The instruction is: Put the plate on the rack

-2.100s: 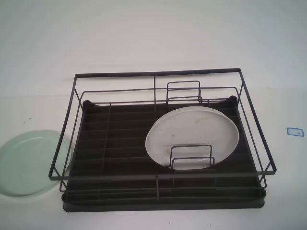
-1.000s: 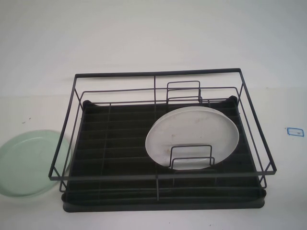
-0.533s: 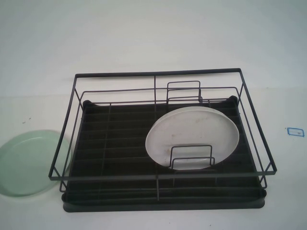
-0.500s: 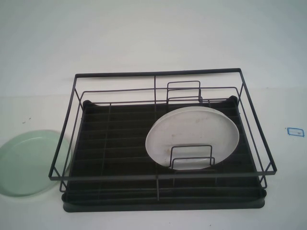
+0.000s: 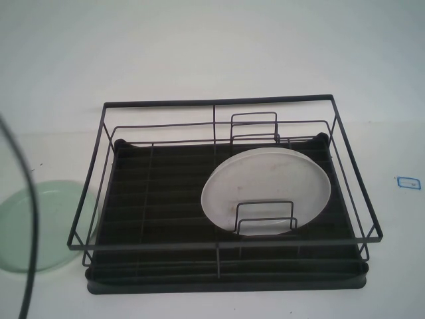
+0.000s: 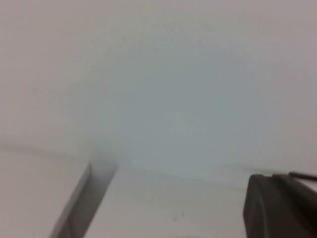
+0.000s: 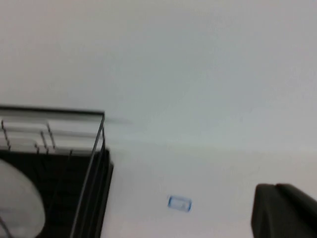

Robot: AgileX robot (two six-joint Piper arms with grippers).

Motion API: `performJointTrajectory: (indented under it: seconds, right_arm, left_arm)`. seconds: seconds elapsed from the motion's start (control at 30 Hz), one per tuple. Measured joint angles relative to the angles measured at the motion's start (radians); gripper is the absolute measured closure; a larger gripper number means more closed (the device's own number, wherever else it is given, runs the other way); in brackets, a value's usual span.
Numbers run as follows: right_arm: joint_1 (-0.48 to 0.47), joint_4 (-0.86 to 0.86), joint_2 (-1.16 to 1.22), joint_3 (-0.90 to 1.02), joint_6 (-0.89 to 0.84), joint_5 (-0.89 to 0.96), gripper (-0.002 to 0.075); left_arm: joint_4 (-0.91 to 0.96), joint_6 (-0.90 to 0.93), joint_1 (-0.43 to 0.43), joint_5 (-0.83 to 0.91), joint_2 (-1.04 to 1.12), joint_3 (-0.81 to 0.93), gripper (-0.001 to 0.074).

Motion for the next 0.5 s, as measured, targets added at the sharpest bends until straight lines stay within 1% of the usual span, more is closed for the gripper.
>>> performJointTrajectory:
  seconds: [0.1, 0.27, 0.33, 0.37, 0.43, 0.47, 0.5]
  right_arm:
    - [0.000, 0.074, 0.111, -0.023, -0.071, 0.080, 0.0708]
    - [0.000, 0.208, 0.219, -0.023, -0.309, 0.211, 0.0708]
    - [0.000, 0.258, 0.241, -0.025, -0.353, 0.249, 0.0708]
    - [0.000, 0.279, 0.246, -0.025, -0.364, 0.259, 0.0708]
    - [0.000, 0.328, 0.252, -0.014, -0.379, 0.276, 0.0708]
    - [0.000, 0.347, 0.252, -0.008, -0.390, 0.285, 0.0708]
    - [0.000, 0.363, 0.252, -0.003, -0.403, 0.293, 0.0708]
  left_arm:
    - [0.018, -0.076, 0.000, 0.020, 0.104, -0.012, 0.0735]
    - [0.002, -0.098, 0.011, 0.040, 0.256, -0.015, 0.0735]
    - [-0.031, -0.089, 0.033, 0.040, 0.315, -0.015, 0.0735]
    - [-0.030, -0.071, 0.051, 0.037, 0.348, -0.014, 0.0735]
    - [-0.097, -0.030, 0.095, 0.024, 0.415, -0.017, 0.0729]
    - [-0.091, -0.006, 0.121, 0.022, 0.449, -0.016, 0.0720]
    - [-0.190, 0.031, 0.149, 0.022, 0.482, -0.032, 0.0705]
